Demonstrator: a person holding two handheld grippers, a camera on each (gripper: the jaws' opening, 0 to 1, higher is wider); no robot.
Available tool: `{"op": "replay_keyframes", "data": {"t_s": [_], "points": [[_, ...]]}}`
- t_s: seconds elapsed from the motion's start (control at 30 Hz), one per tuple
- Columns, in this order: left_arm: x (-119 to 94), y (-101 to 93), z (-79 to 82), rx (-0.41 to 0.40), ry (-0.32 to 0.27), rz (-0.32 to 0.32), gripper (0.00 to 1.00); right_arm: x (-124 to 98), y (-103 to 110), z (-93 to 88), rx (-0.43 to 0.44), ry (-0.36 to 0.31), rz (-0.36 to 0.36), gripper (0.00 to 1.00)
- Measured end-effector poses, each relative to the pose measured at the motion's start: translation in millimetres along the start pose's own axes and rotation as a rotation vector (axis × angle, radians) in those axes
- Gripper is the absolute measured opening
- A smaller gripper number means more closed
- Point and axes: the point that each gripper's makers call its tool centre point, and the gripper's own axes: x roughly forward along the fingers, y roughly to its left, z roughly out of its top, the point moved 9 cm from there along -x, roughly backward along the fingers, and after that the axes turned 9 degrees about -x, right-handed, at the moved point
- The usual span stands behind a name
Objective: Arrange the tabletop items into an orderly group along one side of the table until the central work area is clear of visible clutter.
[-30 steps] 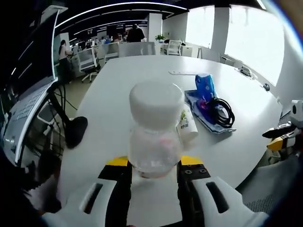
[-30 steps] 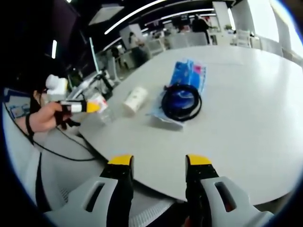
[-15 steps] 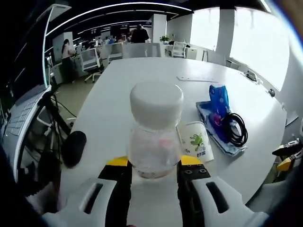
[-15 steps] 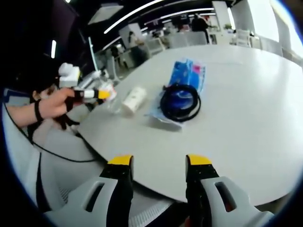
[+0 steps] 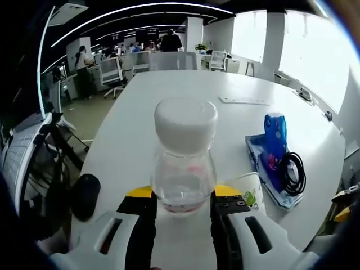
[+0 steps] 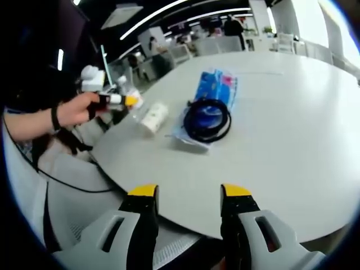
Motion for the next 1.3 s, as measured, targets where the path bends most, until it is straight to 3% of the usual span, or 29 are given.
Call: {"op": "replay_keyframes", "data": {"t_s": [0.6, 1.3], "points": [[35.7, 0.9, 30.9, 0.001, -0.008, 0.003, 0.36, -4.9, -7.9, -1.9, 0.012, 0.011, -0.015, 0.42], [46.6, 0.3, 40.2, 0.000, 0.006, 0.008, 0.37, -4.4, -8.5, -4.9, 0.026, 0.015, -0.022, 0.42]]}}
